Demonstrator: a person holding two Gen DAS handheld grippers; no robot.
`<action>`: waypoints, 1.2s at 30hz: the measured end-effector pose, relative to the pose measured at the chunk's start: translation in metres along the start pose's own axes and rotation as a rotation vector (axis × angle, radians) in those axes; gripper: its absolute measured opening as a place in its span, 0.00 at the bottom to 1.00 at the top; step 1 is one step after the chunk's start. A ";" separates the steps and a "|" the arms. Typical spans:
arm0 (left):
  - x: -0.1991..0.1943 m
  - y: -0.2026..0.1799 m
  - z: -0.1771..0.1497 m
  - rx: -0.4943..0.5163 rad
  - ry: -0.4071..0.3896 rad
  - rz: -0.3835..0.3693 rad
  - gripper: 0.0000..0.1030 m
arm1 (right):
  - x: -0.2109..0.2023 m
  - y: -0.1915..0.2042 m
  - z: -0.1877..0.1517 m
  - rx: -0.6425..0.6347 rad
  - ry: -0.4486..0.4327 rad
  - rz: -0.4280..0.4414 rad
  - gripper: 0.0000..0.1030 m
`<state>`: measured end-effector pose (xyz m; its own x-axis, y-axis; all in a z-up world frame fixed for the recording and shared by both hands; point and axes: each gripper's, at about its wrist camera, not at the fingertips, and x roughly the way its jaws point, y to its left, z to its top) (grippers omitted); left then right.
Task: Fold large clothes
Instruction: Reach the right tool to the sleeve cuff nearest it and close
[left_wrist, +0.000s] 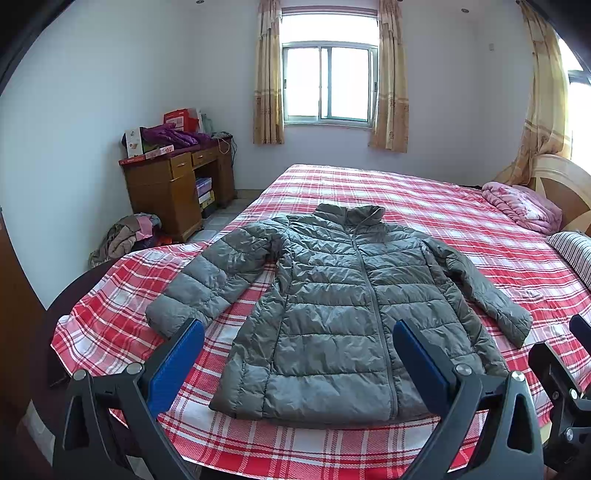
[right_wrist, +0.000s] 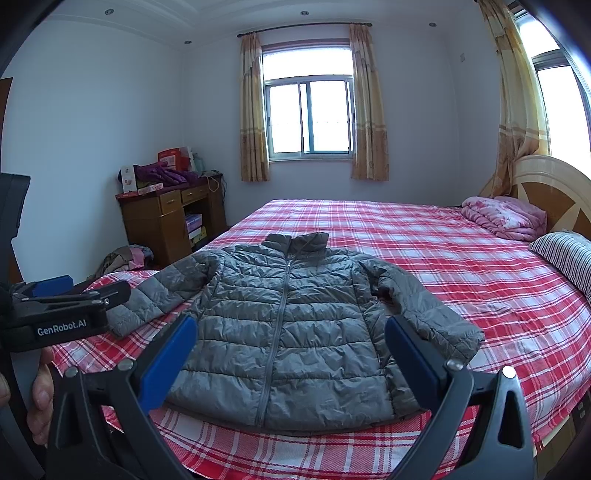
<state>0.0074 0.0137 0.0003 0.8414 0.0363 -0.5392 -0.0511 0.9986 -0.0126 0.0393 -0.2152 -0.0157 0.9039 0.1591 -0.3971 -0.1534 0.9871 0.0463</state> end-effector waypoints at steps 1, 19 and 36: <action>0.001 0.000 0.000 0.001 0.001 0.001 0.99 | 0.000 0.000 -0.001 0.001 0.001 -0.001 1.00; 0.098 -0.004 -0.020 0.024 0.126 0.029 0.99 | 0.067 -0.078 -0.023 0.118 0.107 -0.084 1.00; 0.234 -0.048 0.002 0.156 0.136 0.113 0.99 | 0.149 -0.250 -0.062 0.423 0.268 -0.313 0.88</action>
<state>0.2076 -0.0255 -0.1234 0.7540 0.1534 -0.6387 -0.0485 0.9827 0.1788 0.1872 -0.4395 -0.1429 0.7394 -0.0973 -0.6662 0.3272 0.9167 0.2293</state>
